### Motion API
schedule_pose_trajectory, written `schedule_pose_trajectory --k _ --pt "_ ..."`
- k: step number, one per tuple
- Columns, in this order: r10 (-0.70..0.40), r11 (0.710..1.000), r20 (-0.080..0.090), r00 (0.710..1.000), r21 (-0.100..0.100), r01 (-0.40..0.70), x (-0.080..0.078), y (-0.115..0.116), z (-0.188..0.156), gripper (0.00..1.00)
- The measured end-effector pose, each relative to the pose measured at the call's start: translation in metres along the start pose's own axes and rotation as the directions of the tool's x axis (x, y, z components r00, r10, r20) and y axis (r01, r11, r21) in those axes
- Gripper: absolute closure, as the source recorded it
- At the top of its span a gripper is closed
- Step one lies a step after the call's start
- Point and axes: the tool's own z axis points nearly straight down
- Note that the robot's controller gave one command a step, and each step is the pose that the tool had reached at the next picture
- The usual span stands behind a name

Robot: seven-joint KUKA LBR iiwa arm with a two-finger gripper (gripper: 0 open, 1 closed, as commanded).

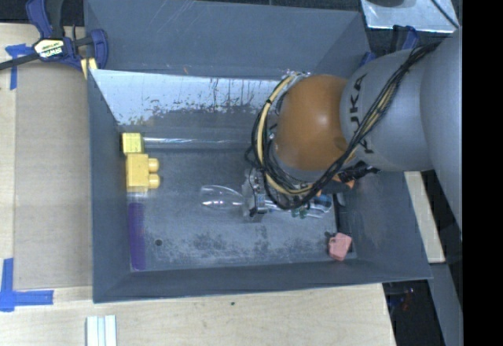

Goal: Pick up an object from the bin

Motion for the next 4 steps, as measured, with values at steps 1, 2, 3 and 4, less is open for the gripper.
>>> schedule_pose_trajectory --k 1,2,3,4 --pt "0.001 1.000 -0.001 1.000 0.000 -0.001 0.001 0.000 -0.014 1.00" --pt "0.001 1.000 0.001 1.000 0.000 -0.001 0.000 0.000 -0.026 1.00" --pt "0.002 1.000 0.004 1.000 -0.001 -0.002 0.000 0.000 -0.037 1.00" --pt "0.002 1.000 -0.003 1.000 0.000 -0.002 0.001 -0.001 -0.079 1.00"
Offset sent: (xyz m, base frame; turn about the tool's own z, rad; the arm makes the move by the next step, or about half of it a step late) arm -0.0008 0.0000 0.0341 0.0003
